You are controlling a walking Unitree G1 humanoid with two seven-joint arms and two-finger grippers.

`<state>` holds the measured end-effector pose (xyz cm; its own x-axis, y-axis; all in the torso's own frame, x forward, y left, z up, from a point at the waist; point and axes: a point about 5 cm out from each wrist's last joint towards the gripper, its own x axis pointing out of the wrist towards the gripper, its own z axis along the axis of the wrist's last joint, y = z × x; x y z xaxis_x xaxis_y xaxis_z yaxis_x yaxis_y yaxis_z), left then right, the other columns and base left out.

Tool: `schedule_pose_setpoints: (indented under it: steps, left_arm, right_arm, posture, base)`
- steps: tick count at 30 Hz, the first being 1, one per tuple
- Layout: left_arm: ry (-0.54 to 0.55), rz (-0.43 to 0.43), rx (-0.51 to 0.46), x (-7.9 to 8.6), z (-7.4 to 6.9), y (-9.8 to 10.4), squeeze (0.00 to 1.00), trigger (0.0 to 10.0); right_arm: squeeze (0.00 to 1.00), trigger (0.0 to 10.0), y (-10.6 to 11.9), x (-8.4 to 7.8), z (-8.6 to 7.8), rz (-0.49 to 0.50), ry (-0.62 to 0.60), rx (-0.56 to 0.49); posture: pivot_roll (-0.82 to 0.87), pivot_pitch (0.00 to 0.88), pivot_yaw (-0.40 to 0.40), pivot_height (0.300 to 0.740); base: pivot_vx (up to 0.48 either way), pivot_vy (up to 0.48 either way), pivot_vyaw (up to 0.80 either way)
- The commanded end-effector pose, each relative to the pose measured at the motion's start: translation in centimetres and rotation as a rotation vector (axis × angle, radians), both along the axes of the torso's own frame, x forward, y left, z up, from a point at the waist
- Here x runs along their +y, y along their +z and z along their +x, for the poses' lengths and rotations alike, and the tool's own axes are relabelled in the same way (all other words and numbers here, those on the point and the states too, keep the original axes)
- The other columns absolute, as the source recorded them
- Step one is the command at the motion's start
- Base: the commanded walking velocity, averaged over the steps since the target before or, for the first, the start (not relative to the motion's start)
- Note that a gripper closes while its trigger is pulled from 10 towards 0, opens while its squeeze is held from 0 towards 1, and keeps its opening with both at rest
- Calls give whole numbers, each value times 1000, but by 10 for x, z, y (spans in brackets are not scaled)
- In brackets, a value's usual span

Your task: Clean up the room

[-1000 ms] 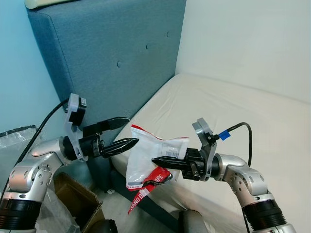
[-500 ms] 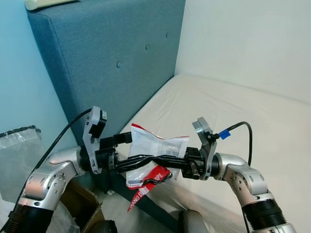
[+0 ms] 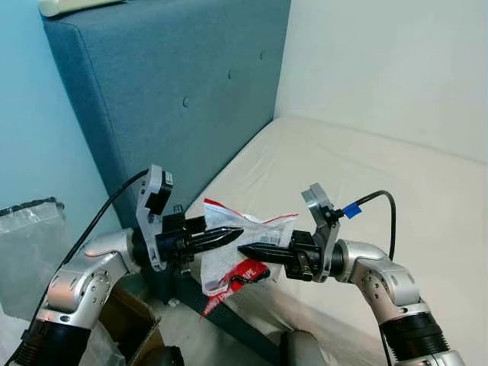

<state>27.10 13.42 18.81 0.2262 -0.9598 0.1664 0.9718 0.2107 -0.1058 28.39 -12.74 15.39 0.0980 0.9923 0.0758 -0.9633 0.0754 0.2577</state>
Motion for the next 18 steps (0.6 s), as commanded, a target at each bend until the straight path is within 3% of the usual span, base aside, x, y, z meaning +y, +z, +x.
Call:
schedule_pose_setpoints:
  steps: [1,6,7,10,11,18]
  left_arm:
    - [2,-19,-4,-2,0,2,0,0]
    - [3,-22,-2,-3,-1,2,0,0]
    - [6,-24,-2,-3,-1,1,0,0]
    - [7,-25,-1,-3,-1,1,0,0]
    - [24,-33,-3,-4,0,1,0,0]
    - [87,-56,-1,-5,5,-1,0,0]
  right_arm:
    - [0,0,2,1,0,5,-2,-15]
    - [0,0,2,2,1,6,-22,-20]
    - [0,3373,1,3,3,2,-57,-25]
    - [0,3373,1,4,5,-2,-82,-28]
    - [1000,10000,0,4,13,6,-160,-29]
    - [1000,10000,-7,3,27,43,-312,8]
  posture:
    - [-31,0,-21,562]
    - [-32,0,-21,562]
    - [-31,0,-22,562]
    - [-31,0,-22,562]
    - [-30,0,-23,562]
    - [-31,0,-24,562]
  base:
    - [0,0,0]
    - [0,0,0]
    - [0,0,0]
    - [0,0,0]
    - [0,0,0]
    - [0,0,0]
